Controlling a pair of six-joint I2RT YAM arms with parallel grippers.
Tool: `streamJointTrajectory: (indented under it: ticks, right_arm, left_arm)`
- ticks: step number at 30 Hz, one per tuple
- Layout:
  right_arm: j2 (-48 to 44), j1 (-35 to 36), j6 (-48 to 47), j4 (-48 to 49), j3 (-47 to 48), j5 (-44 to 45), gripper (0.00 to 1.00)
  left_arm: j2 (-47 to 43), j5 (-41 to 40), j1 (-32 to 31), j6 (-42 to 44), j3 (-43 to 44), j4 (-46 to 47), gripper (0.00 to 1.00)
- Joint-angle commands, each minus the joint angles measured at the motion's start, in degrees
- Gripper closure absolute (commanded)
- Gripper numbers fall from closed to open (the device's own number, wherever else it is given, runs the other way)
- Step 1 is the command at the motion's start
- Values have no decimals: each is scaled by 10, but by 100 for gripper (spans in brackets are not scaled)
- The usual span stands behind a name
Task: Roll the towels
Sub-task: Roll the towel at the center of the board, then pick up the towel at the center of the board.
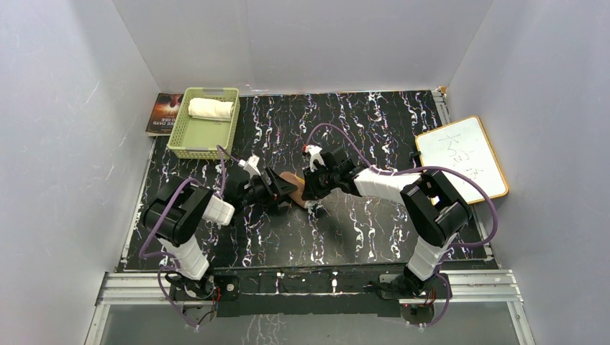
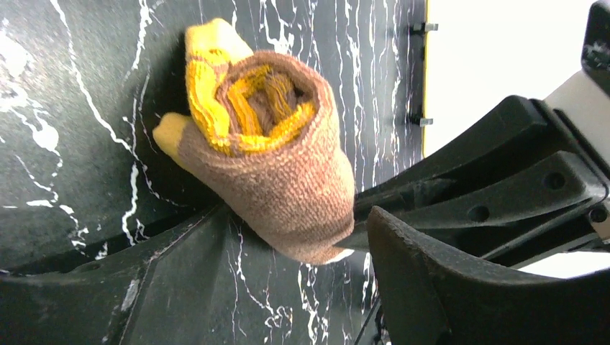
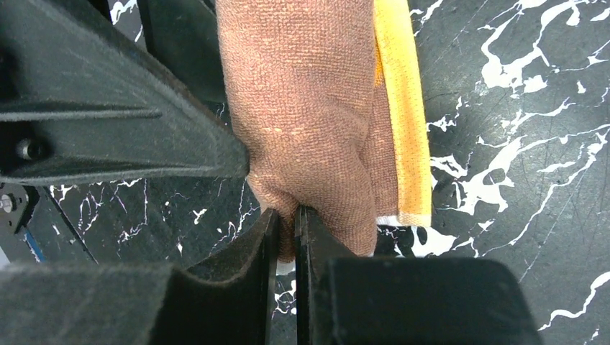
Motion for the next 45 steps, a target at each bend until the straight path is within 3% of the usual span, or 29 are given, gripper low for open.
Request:
streamJointTrajectory:
  ticks: [1,11,25,32,40,45]
  right_arm:
    - [21,0,2,-12,0,-15,96]
    - [62,-60,70,39,-19,-166,97]
    - [101,-150,144,94,-46,-257,97]
    - [122,-157,155,99,-43,-269,97]
    - [125,-158,158,110,-45,-280,97]
    - [123,-158,158,112,-46,-281,97]
  left_arm:
    - [17,-57,-4,-19,-14,93,30]
    - [114,-68,-13,-59,4,189,30]
    - [129,-75,-40,-14,53,136,29]
    - [155,-65,-52,-2,83,127,30]
    - [173,-63,-64,8,100,127,38]
    - [170,-59,-64,17,101,133,57]
